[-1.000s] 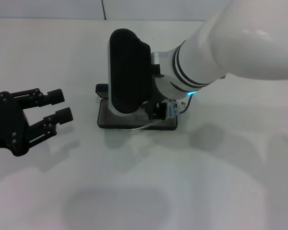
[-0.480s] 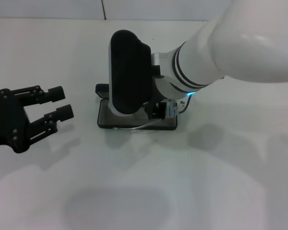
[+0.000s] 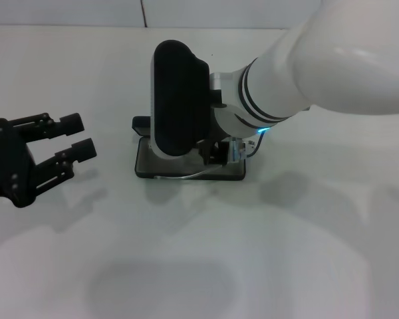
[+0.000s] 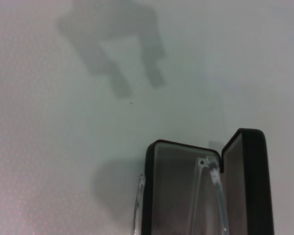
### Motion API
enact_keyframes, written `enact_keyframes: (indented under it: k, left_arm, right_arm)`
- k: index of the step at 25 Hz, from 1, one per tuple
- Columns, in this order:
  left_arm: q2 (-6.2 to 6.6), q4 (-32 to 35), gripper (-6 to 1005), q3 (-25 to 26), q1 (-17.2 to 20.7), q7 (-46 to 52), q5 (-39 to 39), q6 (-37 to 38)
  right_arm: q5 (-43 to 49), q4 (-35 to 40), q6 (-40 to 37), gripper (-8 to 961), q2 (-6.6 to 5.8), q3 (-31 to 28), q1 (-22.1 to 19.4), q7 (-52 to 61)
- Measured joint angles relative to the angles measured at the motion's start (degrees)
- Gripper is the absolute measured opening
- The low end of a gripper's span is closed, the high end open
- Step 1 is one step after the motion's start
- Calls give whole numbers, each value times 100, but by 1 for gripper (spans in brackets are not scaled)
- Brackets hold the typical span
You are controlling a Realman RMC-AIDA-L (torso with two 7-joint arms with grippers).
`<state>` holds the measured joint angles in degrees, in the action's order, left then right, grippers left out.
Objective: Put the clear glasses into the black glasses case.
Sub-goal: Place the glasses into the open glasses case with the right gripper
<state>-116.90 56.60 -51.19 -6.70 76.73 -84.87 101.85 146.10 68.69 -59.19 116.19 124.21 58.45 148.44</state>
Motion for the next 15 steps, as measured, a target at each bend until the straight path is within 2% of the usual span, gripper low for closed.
enact_keyframes:
  k: [15]
  left_arm:
    - [-28, 0, 439, 84, 23, 0, 19, 10]
  right_arm:
    - [-3, -7, 0, 94, 0, -54, -57, 3]
